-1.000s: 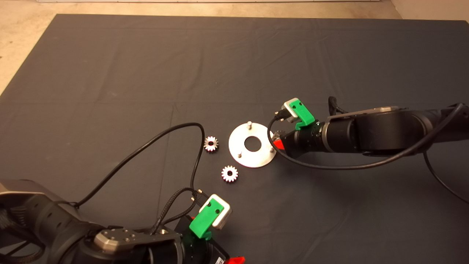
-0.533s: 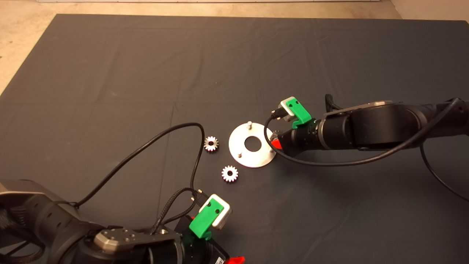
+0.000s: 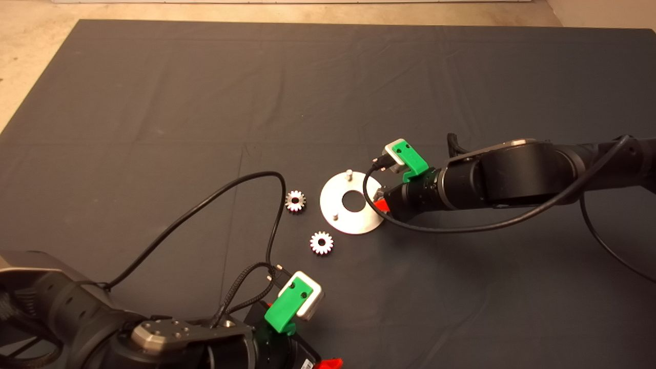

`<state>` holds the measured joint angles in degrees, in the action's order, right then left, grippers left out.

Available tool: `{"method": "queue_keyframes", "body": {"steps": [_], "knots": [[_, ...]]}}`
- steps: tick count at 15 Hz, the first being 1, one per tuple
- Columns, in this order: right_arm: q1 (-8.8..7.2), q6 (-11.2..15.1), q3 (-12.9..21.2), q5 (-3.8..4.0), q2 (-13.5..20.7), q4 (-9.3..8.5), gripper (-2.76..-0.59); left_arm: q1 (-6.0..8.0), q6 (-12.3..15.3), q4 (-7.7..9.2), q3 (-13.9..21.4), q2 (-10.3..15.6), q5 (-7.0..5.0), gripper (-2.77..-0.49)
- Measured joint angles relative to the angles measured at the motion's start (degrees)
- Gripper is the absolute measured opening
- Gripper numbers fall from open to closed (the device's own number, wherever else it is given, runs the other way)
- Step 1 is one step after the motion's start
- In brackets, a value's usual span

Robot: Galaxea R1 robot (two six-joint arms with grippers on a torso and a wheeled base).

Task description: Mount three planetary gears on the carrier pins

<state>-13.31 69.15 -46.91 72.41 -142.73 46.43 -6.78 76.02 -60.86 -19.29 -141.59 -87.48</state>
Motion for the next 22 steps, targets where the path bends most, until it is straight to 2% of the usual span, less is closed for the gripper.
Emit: {"method": "queue_keyframes", "body": {"steps": [1,2,5,9,13,17,22], "knots": [[0.00,-0.10,0.00,1.02,0.02,0.00,-2.42,0.00,0.00,0.00,0.00,0.00,0.00,-0.51],[0.00,-0.10,0.00,1.32,0.02,-0.04,-2.42,0.00,0.00,0.00,0.00,0.00,0.00,-0.51],[0.00,-0.22,0.00,1.30,0.00,-0.97,-2.42,0.00,0.02,0.00,0.00,0.00,0.00,-0.51],[0.00,-0.74,0.00,1.45,-0.02,-1.07,-2.41,0.00,0.02,0.00,0.00,-0.02,0.00,-0.51],[0.06,-0.78,0.00,2.56,-0.33,-1.07,-2.42,0.00,0.05,0.00,0.00,-0.02,0.00,-0.51],[0.15,-2.30,0.00,2.58,-0.40,-1.10,-2.41,0.00,0.05,0.00,0.00,0.00,0.00,-0.51],[0.15,-2.68,0.00,2.63,-1.01,-1.10,-2.42,0.00,0.06,0.00,0.00,-0.02,-0.02,-0.51]]}}
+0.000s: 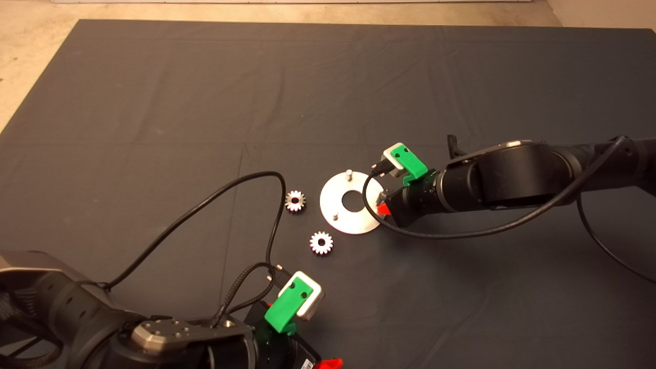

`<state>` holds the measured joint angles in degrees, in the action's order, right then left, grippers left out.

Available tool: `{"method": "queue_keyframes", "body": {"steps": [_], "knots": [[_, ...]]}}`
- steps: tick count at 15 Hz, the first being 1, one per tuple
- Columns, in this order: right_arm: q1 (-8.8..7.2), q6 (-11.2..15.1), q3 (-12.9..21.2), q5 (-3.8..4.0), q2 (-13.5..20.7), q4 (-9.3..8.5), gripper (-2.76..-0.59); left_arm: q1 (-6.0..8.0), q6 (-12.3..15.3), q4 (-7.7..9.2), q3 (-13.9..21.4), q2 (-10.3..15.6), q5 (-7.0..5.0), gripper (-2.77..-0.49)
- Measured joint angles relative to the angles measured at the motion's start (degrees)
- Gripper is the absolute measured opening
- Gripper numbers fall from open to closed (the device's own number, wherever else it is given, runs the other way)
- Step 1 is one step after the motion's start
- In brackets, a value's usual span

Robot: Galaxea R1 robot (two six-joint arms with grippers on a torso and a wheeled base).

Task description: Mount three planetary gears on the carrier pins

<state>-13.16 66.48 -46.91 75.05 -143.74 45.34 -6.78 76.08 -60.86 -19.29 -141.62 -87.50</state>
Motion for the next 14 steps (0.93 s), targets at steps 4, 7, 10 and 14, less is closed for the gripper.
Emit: {"method": "queue_keyframes", "body": {"steps": [4,7,10,14], "knots": [[0.52,-0.09,-0.22,-0.01,-0.89,0.00,-2.41,0.00,0.01,0.00,0.00,0.00,0.02,-0.51],[1.27,-1.16,-0.69,0.00,-0.89,0.00,-2.42,0.00,0.01,0.00,0.00,0.00,0.05,-0.51],[1.24,-1.32,-0.85,0.15,-0.87,0.00,-2.41,0.00,0.01,0.00,0.00,0.00,0.02,-0.51],[1.24,-2.89,-0.99,0.15,-0.87,0.00,-2.42,0.00,0.01,0.00,0.00,0.02,0.02,-0.51]]}}
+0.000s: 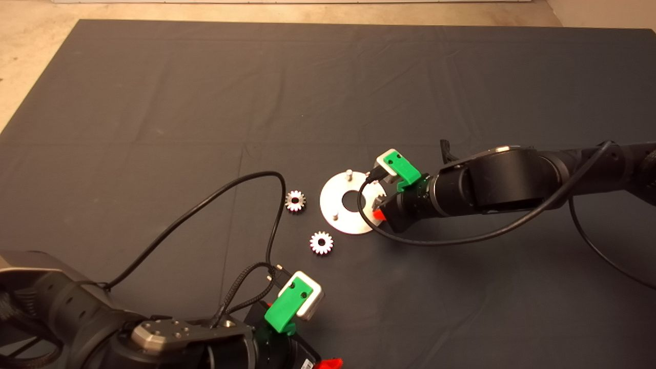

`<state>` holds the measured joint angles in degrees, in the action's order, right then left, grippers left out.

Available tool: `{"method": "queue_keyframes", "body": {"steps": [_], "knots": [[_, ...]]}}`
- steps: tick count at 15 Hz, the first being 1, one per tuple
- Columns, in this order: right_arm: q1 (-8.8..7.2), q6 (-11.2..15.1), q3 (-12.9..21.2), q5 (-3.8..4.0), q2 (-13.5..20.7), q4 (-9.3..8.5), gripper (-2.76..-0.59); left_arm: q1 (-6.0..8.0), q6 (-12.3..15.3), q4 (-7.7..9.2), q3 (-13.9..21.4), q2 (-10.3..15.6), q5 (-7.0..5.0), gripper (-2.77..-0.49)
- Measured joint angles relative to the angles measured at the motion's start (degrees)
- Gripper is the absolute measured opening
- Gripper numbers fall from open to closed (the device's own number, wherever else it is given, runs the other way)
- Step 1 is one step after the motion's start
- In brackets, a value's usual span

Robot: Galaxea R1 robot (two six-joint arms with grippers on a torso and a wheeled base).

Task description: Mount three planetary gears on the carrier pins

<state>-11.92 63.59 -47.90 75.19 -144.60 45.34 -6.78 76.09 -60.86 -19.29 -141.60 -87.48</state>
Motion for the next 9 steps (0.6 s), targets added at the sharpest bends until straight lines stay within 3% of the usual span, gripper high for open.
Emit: {"method": "queue_keyframes", "body": {"steps": [9], "knots": [[-0.01,-1.18,-1.71,-0.15,-0.02,0.02,-2.42,0.00,0.00,0.00,0.00,0.17,0.00,-0.51]]}}
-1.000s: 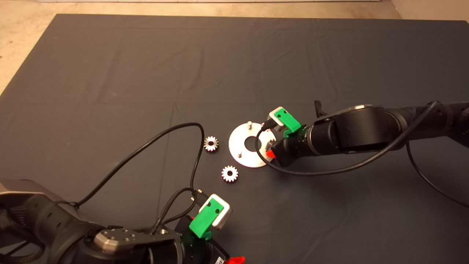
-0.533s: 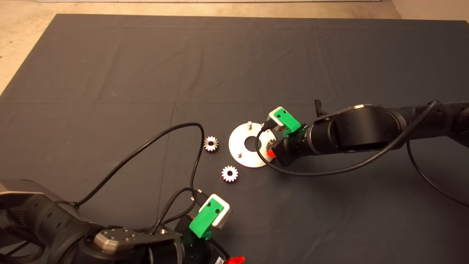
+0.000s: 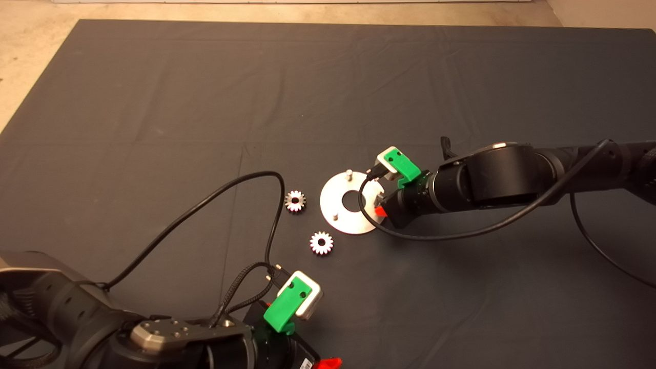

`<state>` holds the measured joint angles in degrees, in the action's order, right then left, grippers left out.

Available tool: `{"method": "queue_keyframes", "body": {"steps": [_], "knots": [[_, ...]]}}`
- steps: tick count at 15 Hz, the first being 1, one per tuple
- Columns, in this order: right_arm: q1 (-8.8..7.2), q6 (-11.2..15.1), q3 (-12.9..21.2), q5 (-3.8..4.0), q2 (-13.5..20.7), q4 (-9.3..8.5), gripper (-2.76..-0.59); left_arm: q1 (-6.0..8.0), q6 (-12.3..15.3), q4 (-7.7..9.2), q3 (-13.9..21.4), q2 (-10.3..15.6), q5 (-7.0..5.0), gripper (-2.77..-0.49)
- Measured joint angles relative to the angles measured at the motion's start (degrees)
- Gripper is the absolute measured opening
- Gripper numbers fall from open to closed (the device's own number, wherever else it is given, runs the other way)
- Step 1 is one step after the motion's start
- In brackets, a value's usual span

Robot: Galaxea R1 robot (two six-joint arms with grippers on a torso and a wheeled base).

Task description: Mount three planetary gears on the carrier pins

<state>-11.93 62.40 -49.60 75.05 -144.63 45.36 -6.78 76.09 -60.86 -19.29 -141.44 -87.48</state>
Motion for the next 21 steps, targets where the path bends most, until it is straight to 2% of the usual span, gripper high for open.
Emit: {"method": "queue_keyframes", "body": {"steps": [2,4,10,21], "knots": [[-0.02,-0.02,-0.43,-0.32,-0.03,0.00,-2.42,0.00,0.00,0.00,0.00,0.01,0.00,-0.51],[-0.02,-0.02,-1.27,-0.99,-0.20,-0.02,-2.42,0.00,0.00,0.00,0.00,0.01,-0.02,-0.51],[0.01,-0.02,-2.38,-0.27,-1.10,-0.02,-2.42,0.00,0.00,-0.03,0.00,0.00,0.00,-0.51],[0.01,-0.02,-2.38,-0.22,-1.08,-0.02,-2.41,0.00,0.15,-0.05,0.00,0.01,0.00,-0.51]]}}
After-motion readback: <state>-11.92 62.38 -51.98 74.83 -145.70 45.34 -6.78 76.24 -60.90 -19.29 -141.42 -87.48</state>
